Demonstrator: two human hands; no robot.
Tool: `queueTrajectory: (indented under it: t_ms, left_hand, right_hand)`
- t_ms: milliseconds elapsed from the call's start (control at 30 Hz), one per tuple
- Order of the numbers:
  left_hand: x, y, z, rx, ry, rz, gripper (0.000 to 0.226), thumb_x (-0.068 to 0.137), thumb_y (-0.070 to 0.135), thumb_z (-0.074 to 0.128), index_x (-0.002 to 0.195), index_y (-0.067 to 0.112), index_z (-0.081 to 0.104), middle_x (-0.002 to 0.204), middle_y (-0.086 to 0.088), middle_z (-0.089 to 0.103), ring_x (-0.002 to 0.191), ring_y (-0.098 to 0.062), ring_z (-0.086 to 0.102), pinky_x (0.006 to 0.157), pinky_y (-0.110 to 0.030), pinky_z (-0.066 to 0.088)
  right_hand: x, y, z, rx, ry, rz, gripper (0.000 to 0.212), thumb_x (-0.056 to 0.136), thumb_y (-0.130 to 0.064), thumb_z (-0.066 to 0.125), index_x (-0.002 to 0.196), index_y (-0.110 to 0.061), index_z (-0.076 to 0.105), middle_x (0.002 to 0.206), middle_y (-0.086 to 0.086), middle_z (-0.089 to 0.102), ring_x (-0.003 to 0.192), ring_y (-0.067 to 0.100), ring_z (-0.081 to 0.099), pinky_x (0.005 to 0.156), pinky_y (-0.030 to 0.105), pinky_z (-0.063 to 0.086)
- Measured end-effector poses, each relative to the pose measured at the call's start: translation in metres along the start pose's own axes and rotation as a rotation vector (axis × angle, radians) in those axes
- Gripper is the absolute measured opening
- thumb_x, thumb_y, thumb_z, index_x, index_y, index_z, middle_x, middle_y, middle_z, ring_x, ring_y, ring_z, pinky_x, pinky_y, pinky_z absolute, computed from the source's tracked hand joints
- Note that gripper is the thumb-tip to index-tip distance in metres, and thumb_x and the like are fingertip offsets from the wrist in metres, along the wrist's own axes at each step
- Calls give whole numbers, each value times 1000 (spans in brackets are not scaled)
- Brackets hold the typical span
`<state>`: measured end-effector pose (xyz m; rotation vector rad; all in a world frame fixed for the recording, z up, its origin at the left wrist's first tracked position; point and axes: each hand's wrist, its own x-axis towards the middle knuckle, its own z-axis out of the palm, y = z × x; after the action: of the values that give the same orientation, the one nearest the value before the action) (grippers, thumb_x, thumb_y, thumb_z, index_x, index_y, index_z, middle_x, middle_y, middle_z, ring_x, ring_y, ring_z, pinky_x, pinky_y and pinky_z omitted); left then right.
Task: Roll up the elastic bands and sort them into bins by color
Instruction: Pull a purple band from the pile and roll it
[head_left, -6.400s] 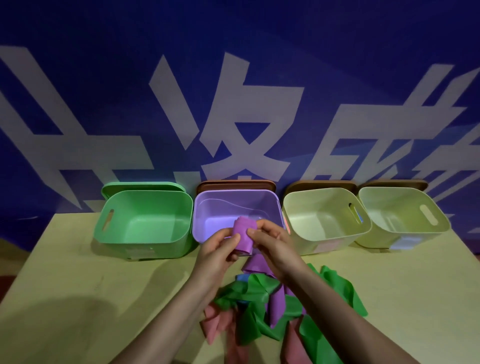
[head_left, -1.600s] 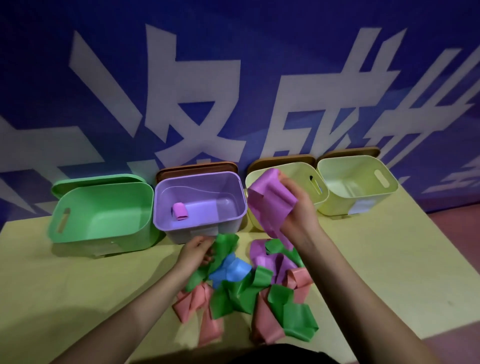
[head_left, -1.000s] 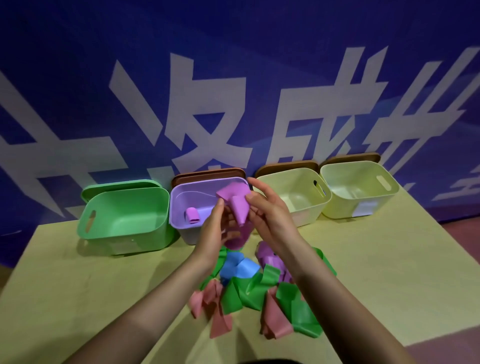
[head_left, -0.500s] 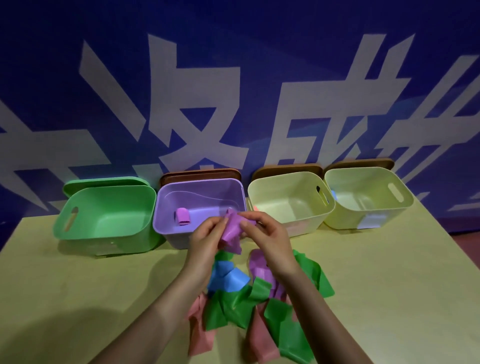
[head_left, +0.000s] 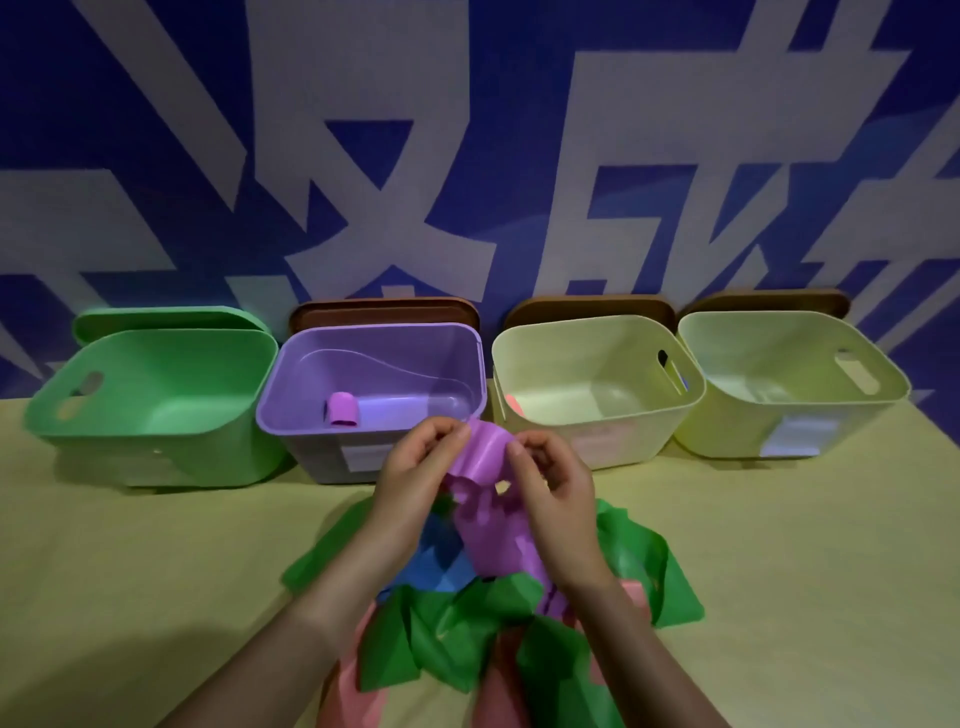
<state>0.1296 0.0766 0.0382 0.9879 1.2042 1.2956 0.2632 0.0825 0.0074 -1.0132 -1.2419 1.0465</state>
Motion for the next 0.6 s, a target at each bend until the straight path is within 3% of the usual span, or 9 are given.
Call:
queueTrajectory:
  t_ms: [67,167,233,333,433,500,600]
  left_hand:
    - [3,-20,-5,-22,-7,20,7,75,37,72,77,31,70,83,-2,62,84,-21,54,76,-36,40]
    - [1,-50,-16,-56,8,50,13,70,44,68,76,32,69,79,4,62,81,-17,53,71,-32,39]
    - [-2,-69,-23,-83,34,57,4,74,35,67,73,31,68,78,5,62,79,-16,53,70,-31,39]
    - [-5,-91,-30,-252,25,79,8,76,23,61,80,16,59,82,-5,70,77,-15,63,71,-27,50]
    - [-8,-108,-34,-349,45,128,12,74,19,55,80,10,51,64,-4,65,63,-12,62,62,-21,52]
    - [-12,-123,-37,-317,62,177,10,74,18,61,79,12,57,63,-1,63,63,-10,61,66,-20,51]
    - [-19,-135,-33,-81,-18,260,11,81,10,66,75,21,67,71,5,67,69,-4,61,68,-15,48]
  right_hand:
    - [-3,16,3,29,-5,-14,10,91,-11,62,82,-13,62,73,-10,63,69,3,56,64,18,46]
    - [-8,44,5,40,4,-57,8,86,-15,59,79,-12,63,72,-10,62,69,1,55,66,15,43]
    - [-18,67,6,53,7,-45,9,84,-18,60,78,-12,63,71,-8,62,70,2,55,67,17,43]
    - [-37,98,4,65,41,-36,8,83,-20,60,76,-18,64,72,-6,64,71,5,55,69,22,44]
    - [-38,105,1,89,88,-74,16,87,-12,64,73,-20,63,68,-9,63,67,1,53,65,17,44]
    - [-35,106,2,111,97,-90,22,90,-1,61,74,-15,62,63,-10,61,63,0,51,60,14,42]
    - [-37,107,0,89,59,-92,23,90,0,58,73,-15,60,62,-11,60,62,1,50,60,15,41]
